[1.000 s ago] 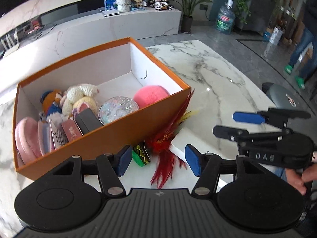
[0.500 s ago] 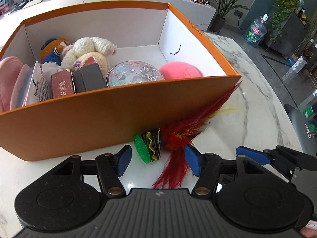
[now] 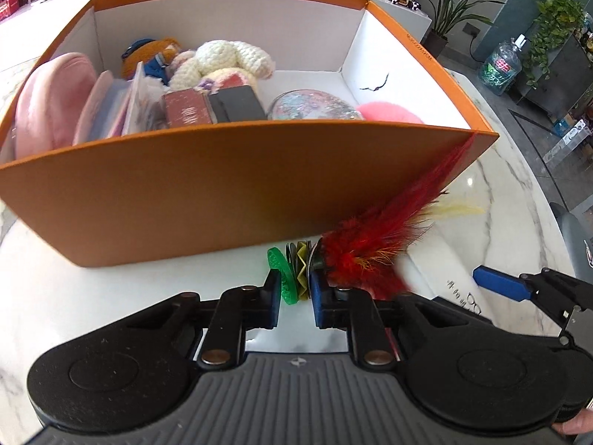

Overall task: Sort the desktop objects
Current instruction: 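Close the left gripper on the red feather toy while the right gripper approaches the white glasses case, then lift the feather toy with the left gripper while the right gripper lines up on the glasses case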

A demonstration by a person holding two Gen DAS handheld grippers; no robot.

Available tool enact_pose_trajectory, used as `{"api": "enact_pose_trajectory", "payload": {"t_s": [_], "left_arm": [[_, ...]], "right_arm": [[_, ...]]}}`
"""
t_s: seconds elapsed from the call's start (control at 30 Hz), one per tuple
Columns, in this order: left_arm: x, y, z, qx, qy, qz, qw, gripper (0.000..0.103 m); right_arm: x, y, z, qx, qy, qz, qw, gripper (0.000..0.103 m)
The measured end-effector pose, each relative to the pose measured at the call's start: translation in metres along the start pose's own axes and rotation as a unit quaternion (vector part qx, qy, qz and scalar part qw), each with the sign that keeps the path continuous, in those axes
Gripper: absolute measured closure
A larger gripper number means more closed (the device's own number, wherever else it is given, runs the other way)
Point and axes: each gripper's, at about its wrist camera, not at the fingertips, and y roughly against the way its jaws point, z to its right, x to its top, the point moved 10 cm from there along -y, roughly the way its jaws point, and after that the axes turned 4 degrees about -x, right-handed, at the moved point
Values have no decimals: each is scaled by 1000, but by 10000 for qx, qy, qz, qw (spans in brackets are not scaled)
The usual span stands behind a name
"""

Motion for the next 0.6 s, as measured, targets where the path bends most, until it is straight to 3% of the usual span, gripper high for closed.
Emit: {"api": "enact_pose_trajectory", "payload": {"t_s": [0.3, 0.43, 0.6], "left_arm": [[-47, 34, -34, 241, 232, -166, 9993, 85], [-55, 43, -33, 473, -172, -65, 9987, 83], [-53, 61, -13, 664, -1296, 134, 9892, 66]], "right_arm": [[-4, 6, -11, 27, 108, -46, 9999, 43], [-9, 14, -19, 75, 199, -51, 9998, 42], [-15, 27, -12, 33, 132, -41, 9999, 40]]}}
